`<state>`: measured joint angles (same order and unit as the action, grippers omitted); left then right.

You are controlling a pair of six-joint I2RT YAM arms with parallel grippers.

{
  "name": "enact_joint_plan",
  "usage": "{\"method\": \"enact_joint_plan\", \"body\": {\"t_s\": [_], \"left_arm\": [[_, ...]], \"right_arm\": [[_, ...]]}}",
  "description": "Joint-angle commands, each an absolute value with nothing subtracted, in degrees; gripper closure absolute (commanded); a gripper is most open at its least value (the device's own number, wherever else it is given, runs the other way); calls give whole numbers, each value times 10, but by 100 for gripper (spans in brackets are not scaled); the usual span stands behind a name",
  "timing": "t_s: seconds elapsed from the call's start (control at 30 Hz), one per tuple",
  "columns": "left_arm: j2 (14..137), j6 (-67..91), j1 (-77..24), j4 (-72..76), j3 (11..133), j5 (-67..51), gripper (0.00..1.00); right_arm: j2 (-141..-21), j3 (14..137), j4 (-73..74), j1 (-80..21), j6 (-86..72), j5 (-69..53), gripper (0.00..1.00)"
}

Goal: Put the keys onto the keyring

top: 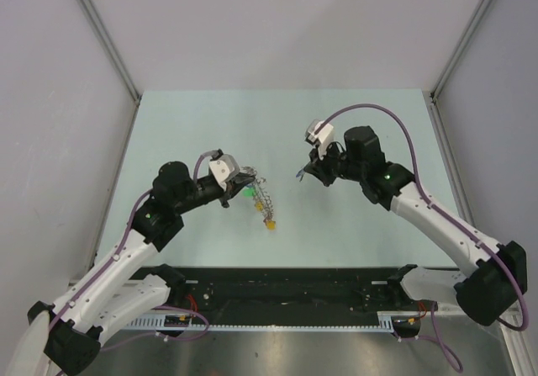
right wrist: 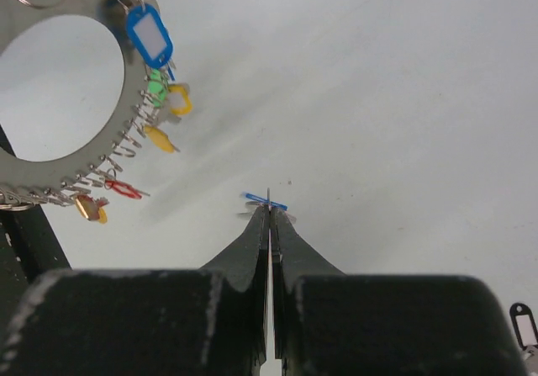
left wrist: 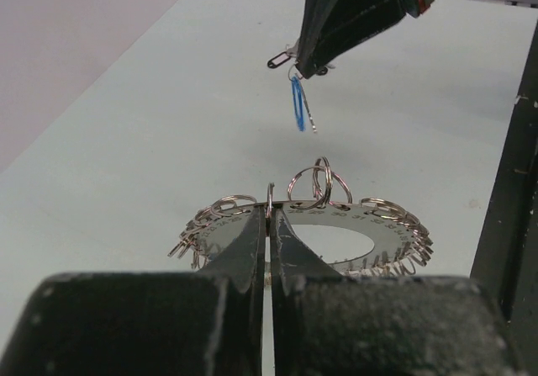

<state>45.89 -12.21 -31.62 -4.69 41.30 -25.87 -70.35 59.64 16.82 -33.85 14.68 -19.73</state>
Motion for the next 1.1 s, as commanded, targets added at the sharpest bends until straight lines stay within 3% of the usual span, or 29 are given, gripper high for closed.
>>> {"method": "enact_joint_plan", "body": {"t_s": [0.0, 0.63, 1.07], "left_arm": [[439, -178, -314, 49, 409, -350, 100], [518, -269, -315, 154, 425, -521, 100], [484, -344, -323, 91, 403, -498, 100]], "right_arm": [[-643, 583, 127, -356, 177, -186, 100], [-533, 536, 54, -393, 277, -282, 100], [-542, 539, 70, -439, 318, -286, 100]]}}
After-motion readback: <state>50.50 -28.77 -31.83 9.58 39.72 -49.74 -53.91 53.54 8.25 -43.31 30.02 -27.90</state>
